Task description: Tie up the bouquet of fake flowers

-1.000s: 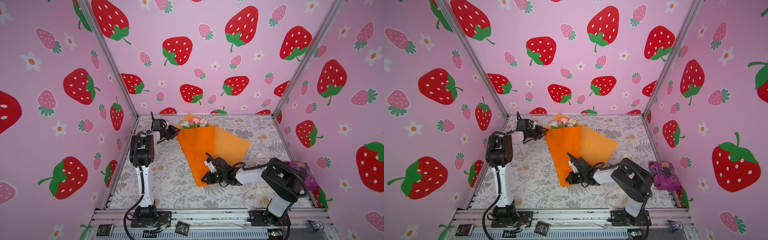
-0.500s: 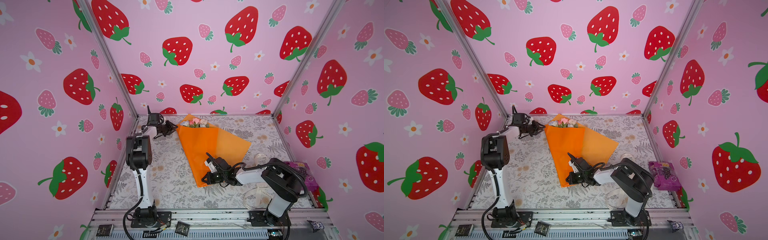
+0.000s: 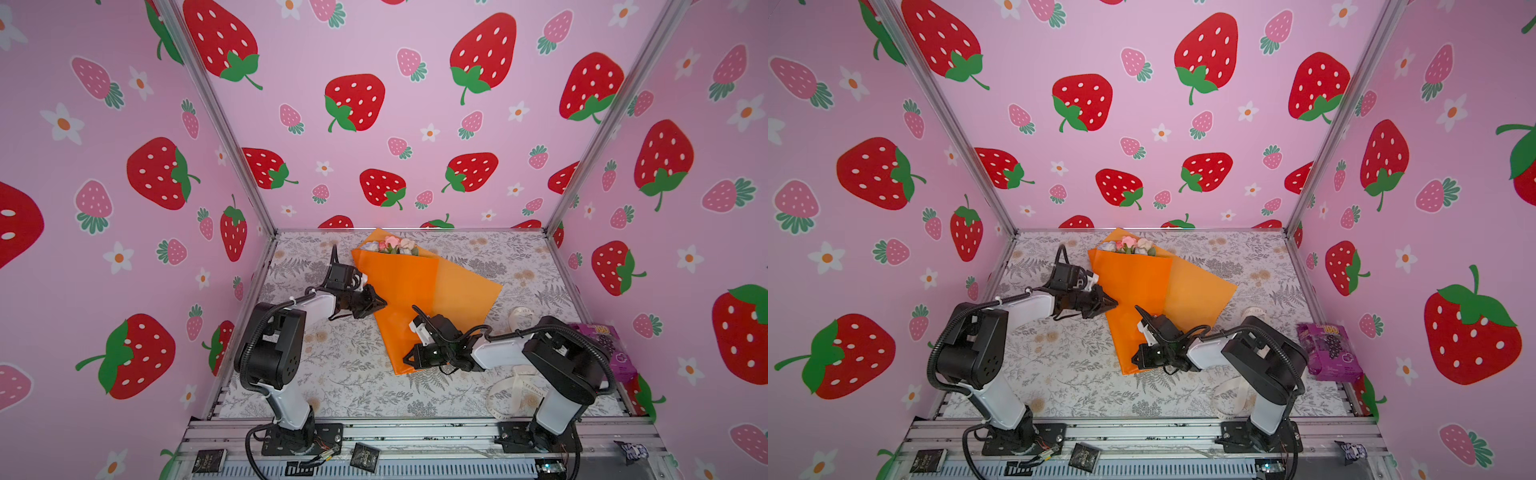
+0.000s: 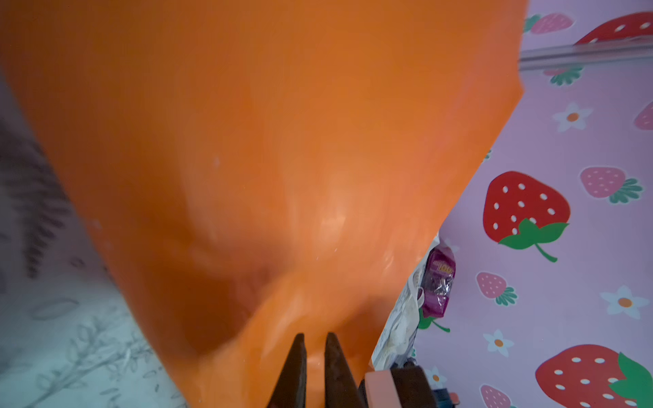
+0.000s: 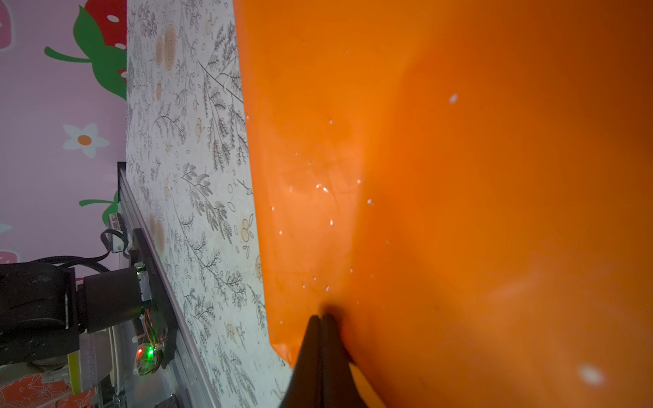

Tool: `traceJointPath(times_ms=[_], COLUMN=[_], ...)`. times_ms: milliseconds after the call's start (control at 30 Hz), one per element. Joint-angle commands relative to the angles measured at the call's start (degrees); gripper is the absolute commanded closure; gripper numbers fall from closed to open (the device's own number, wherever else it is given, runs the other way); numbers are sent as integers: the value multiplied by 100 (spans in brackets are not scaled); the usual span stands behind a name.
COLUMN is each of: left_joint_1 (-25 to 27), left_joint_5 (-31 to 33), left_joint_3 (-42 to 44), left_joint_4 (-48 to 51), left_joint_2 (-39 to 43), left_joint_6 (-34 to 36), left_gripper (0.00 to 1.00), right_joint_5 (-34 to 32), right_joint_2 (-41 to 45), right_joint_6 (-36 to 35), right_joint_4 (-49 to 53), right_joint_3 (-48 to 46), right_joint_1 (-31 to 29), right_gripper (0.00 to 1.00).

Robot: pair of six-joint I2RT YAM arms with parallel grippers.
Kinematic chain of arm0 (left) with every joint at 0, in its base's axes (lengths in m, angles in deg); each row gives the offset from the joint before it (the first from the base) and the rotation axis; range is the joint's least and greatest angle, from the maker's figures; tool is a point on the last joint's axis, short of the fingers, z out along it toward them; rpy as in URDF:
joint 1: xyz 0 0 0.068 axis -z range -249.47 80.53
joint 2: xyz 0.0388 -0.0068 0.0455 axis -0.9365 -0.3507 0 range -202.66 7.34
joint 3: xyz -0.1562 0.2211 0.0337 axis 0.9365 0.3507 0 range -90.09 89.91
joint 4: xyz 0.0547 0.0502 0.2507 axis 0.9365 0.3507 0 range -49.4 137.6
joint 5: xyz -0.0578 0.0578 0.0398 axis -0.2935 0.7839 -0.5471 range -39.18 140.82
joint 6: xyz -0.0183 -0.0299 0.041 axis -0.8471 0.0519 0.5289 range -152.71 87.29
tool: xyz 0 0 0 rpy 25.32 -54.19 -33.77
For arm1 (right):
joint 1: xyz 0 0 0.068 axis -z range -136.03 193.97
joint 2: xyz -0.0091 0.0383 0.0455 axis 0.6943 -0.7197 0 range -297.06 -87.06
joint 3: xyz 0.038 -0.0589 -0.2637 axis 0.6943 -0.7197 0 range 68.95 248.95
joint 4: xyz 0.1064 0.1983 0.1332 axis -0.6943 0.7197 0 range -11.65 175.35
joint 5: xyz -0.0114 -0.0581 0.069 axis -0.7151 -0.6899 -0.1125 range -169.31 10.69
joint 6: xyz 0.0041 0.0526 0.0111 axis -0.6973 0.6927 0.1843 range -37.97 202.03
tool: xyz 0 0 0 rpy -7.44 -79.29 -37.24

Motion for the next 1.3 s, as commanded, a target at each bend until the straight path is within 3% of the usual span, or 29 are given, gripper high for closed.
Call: traceJointPath(times_ms=[0,500,533,667,767,833,867,1033,1267], left_joint_1=[46,-559,-560,-573,-553,-510,-476,-248,-244], left_joint_5=[-19,-24,46,244,-21,-271,-247,-208,-242], left_joint_3=[178,342,343,268,288,373,436,637,847], left_joint_4=[-340,-252,-242,-76,-255,-272,-222,327,-102], left_joint_2=[119,-549,-557,-619,-668,-438,-268,438,6], left_joint_6=[-55,399,417,565,469,445,442,629,467], left_gripper=[91,93,98,98,96,95,91,88,91], right_joint_5=[-233,-207,-212,-232,-208,-228,-261,-312,-311], right_joint_2=[-207,-312,-313,-303,-313,-305,-290,-276,-265], right_joint_6=[24,7,10,23,7,10,11,72,65], right_joint_4=[511,584,590,608,625,681,711,704,713], right_joint_3=[-103,-32,-24,-32,-22,-6,-4,-25,-3], right_joint_1=[29,37,37,46,55,64,64,72,72], right_gripper=[100,99,99,99,100,99,99,100,100])
